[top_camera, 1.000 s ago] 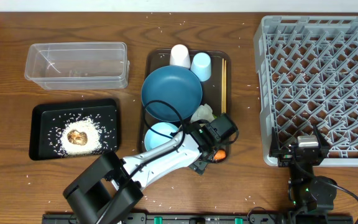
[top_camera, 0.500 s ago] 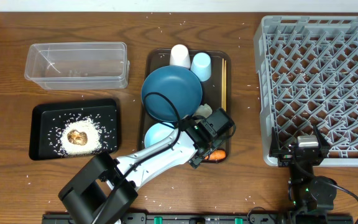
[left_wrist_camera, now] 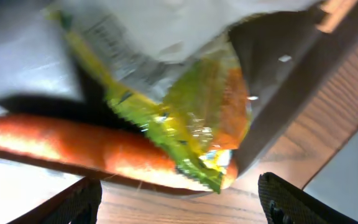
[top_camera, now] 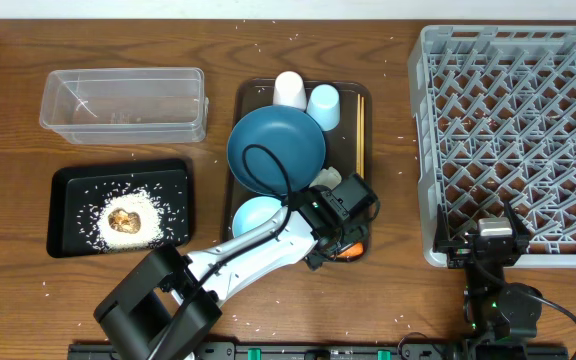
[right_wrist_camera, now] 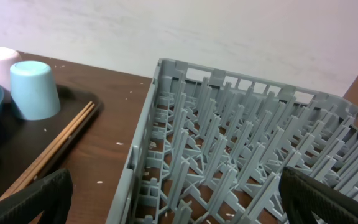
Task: Sort waste into correct bins and load items into the dishwasher rack
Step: 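Close the left gripper on the white tissue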
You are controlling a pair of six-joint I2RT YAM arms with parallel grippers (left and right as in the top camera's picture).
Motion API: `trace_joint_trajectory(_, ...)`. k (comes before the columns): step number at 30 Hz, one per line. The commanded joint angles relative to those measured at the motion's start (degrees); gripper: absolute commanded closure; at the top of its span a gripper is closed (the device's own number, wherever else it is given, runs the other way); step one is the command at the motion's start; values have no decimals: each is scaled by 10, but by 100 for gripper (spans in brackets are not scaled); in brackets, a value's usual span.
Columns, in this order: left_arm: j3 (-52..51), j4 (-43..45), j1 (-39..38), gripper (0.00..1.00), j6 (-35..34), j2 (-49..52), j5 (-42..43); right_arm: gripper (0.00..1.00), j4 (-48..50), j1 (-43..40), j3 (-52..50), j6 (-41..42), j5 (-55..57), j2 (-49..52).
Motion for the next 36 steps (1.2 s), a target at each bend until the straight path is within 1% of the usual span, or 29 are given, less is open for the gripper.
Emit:
trace_joint_trajectory(1,2,3,3,18,104,-23,-27,1,-3,-5,0,2,4,-3)
trace_joint_trajectory(6,2,12,3,18,178,-51,-76,1,-3,-5,0,2,4,-3)
trace_joint_trajectory(8,2,15,4,18,209,-58,-111,1,-3,-5,0,2,4,-3)
trace_joint_trajectory(11,2,23,11,18,250,-57,-155,1,-3,-5,0,2,4,-3)
trace_joint_trajectory(14,2,31,22,18,287,-57,-174,1,-3,-5,0,2,4,-3)
trace_joint_trajectory(19,2,68,44,18,391,-56,-175,1,-3,-5,0,2,4,-3)
trace_joint_trajectory(22,2,88,45,18,455,-56,-162,1,-3,-5,0,2,4,-3)
trace_joint_trajectory(24,2,92,44,18,478,-56,-147,1,-3,-5,0,2,4,-3)
trace_joint_trajectory(36,2,92,44,19,476,-6,-143,1,-3,-5,0,2,4,-3)
